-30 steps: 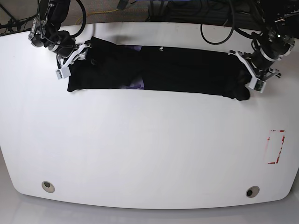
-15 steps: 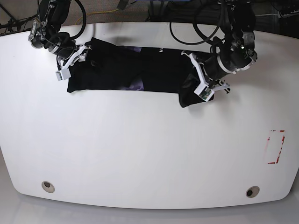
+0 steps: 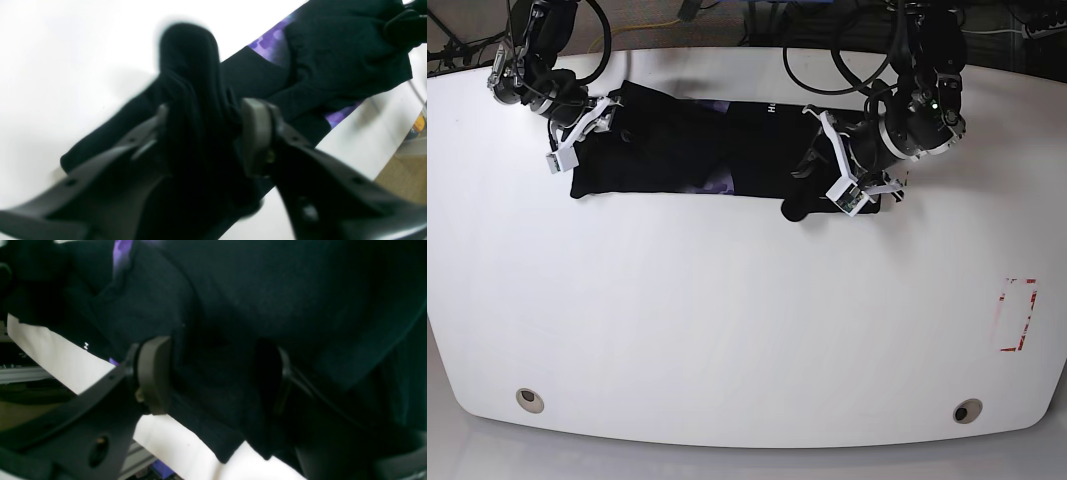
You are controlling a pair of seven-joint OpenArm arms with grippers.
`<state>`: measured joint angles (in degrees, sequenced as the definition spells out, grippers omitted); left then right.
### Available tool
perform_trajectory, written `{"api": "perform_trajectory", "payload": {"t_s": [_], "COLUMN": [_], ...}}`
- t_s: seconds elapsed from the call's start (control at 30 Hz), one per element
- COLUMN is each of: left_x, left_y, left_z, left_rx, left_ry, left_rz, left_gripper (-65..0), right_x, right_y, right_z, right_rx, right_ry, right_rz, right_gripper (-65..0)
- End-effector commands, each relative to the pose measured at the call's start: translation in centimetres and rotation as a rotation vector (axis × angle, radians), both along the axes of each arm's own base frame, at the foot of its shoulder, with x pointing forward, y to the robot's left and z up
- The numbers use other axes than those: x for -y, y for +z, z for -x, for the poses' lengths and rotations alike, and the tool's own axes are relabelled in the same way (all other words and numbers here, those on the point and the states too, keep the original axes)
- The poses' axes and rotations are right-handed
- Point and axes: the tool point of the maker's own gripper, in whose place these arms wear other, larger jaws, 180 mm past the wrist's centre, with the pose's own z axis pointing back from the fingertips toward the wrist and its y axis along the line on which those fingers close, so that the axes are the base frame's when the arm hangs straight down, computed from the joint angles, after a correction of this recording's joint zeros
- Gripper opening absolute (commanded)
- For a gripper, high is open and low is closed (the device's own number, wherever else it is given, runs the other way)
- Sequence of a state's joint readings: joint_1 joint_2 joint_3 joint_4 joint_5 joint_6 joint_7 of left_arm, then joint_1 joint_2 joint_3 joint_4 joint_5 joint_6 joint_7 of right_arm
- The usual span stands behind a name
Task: Fold the T-shirt properly
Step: 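Lift the strip end with the left gripper and fold it toward the right gripper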
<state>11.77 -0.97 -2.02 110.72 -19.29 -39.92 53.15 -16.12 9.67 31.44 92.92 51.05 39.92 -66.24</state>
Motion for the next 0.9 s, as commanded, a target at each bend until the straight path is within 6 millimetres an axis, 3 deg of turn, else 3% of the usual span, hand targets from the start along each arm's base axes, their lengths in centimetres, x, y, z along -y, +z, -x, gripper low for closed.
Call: {"api": "perform_trajectory", "payload": {"t_s": [0.0,0.17,0.33,0.6,0.8,0.87], "left_x": [2.1,5.5,6.2,0.2,-4.9,-6.7], "left_y": [1.2,0.6,1.1,1.9,0.6,-0.1], "left_z": [0.2,2.1,2.1,-1.1,-1.9,-1.7], "left_rx": [0.034,0.004,0.02,0.052,0.016,-0.009], "left_ry": [-0.063,-0.243,-0.273,-0.067,0.055,0.091], "left_rz": [0.037,-0.03,-0.039,-0.073,-0.126,-0.148], "left_gripper": [-35.3,-35.0,-35.0,-35.0,-35.6,-40.4], "right_x": [0.5,0.5,0.5,0.7,4.6,6.5], "right_y": [0.9,1.3,1.4,3.7,6.2,7.0], "right_z": [-0.7,-1.4,-1.5,-3.1,-3.9,-4.3], "right_rx": [0.035,0.053,0.058,0.137,0.201,0.218], "right_ry": [-0.002,-0.003,-0.002,0.011,-0.067,-0.121], "right_rz": [0.011,0.01,0.012,0.045,0.13,0.152], "right_gripper": [-28.5,-28.5,-28.5,-28.1,-27.7,-24.3]}}
